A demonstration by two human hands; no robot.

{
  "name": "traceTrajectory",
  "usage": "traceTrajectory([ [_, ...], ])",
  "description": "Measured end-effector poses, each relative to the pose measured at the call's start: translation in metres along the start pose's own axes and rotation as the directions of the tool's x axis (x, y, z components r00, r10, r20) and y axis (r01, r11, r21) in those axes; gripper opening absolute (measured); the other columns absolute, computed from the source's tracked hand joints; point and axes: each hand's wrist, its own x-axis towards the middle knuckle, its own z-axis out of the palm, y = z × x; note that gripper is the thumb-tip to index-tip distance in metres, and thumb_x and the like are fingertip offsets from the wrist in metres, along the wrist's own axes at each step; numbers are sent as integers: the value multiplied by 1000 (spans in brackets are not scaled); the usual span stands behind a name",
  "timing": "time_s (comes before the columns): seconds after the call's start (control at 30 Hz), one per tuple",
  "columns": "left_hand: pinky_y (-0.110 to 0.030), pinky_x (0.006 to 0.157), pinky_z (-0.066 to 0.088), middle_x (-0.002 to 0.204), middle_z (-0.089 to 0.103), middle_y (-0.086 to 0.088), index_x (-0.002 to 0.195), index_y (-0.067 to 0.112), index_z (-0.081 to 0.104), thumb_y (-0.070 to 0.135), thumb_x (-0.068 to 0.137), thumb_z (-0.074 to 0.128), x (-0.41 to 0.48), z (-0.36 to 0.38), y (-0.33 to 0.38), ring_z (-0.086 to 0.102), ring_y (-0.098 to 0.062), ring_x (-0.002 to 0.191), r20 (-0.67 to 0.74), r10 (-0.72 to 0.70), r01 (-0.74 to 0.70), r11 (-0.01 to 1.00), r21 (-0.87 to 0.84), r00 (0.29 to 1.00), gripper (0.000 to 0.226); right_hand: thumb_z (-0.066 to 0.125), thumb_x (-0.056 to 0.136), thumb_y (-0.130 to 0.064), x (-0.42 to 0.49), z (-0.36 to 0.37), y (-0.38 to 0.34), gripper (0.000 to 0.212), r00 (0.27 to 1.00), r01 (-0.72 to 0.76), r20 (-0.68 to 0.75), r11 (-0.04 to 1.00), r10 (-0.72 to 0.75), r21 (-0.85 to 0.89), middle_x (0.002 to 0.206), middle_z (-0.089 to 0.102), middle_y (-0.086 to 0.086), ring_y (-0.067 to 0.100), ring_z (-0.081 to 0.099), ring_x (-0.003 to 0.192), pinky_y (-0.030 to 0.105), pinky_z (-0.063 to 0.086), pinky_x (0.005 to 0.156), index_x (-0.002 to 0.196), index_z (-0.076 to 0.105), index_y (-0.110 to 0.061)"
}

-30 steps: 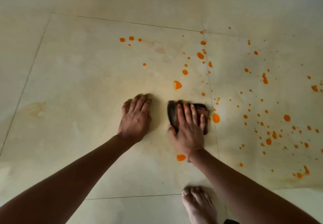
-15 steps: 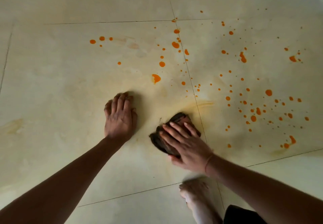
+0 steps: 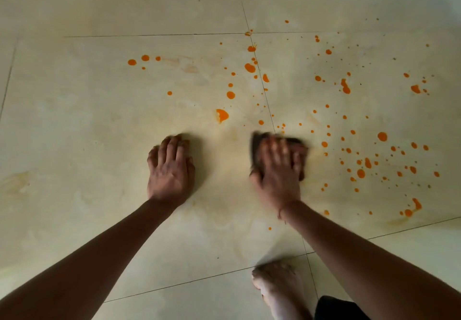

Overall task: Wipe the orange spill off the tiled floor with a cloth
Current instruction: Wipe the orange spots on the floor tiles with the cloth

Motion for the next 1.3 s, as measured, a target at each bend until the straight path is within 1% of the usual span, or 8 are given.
traceTrajectory([
  [0.1, -54, 111, 22, 143, 41, -17, 132, 6, 44, 28, 93, 33, 0, -3, 2, 32, -36, 136, 27, -7, 7, 1000, -21, 1000, 46, 47, 81, -52, -60, 1, 11, 80, 809, 582, 133, 811, -572, -50, 159, 26, 5, 25, 20, 147, 54, 18, 116, 151, 28, -20],
  [0.3, -57, 110, 18, 154, 26, -15, 142, 12, 34, 50, 92, 37, 14, -14, -7, 21, -38, 142, 41, -14, 14, 1000, -14, 999, 64, 45, 81, -51, 39, -10, -42, 78, 965, 259, 20, 965, -260, 44, 157, 30, 7, 27, 22, 146, 59, 21, 113, 150, 32, -17],
  [0.47, -57, 115, 6, 162, -10, -5, 153, 25, 4, 87, 69, 19, 33, -31, -35, -6, -34, 147, 298, -92, 85, 996, 38, 950, 106, 47, 83, -56, 28, -16, 34, 83, 361, 933, 234, 347, -903, -100, 160, 22, 3, 24, 17, 148, 56, 17, 116, 154, 19, -22],
  [0.67, -53, 118, 0, 155, -33, 0, 150, 30, -17, 87, 58, 53, 48, -45, -37, -25, -31, 144, 501, -96, 44, 992, 115, 860, 129, 36, 90, -62, 117, -33, 33, 78, 449, 893, 283, 414, -848, -177, 162, 18, 4, 24, 14, 149, 55, 15, 116, 154, 18, -21],
  [0.87, -52, 116, 10, 159, -21, 0, 152, 28, -5, 72, 56, 72, 51, -56, -29, -16, -29, 146, 469, -130, 90, 990, 107, 873, 131, 41, 87, -57, 132, -26, -37, 78, 813, 578, 118, 815, -570, -45, 161, 21, 3, 24, 17, 148, 61, 19, 112, 153, 22, -20],
  [1.0, -53, 116, 11, 158, -24, 2, 152, 30, -6, 66, 57, 76, 53, -58, -25, -18, -28, 145, 486, -158, 131, 987, 89, 860, 130, 46, 84, -57, 102, -17, -17, 81, 725, 683, 119, 731, -678, 1, 160, 24, 4, 24, 18, 148, 61, 15, 113, 153, 24, -20],
  [1.17, -52, 116, 12, 155, -33, 3, 150, 30, -15, 69, 58, 73, 55, -58, -24, -20, -28, 145, 528, -176, 130, 984, 124, 831, 133, 39, 85, -55, 183, -26, -64, 78, 898, 434, 72, 901, -433, 5, 161, 20, 4, 26, 15, 148, 60, 11, 115, 153, 23, -19],
  [1.3, -51, 117, 7, 151, -37, 3, 149, 29, -19, 66, 61, 74, 55, -64, -19, -22, -28, 145, 529, -195, 175, 981, 88, 826, 133, 47, 83, -54, 105, -26, -20, 82, 712, 686, 159, 726, -684, 51, 162, 18, 3, 25, 16, 148, 60, 12, 115, 154, 22, -21],
])
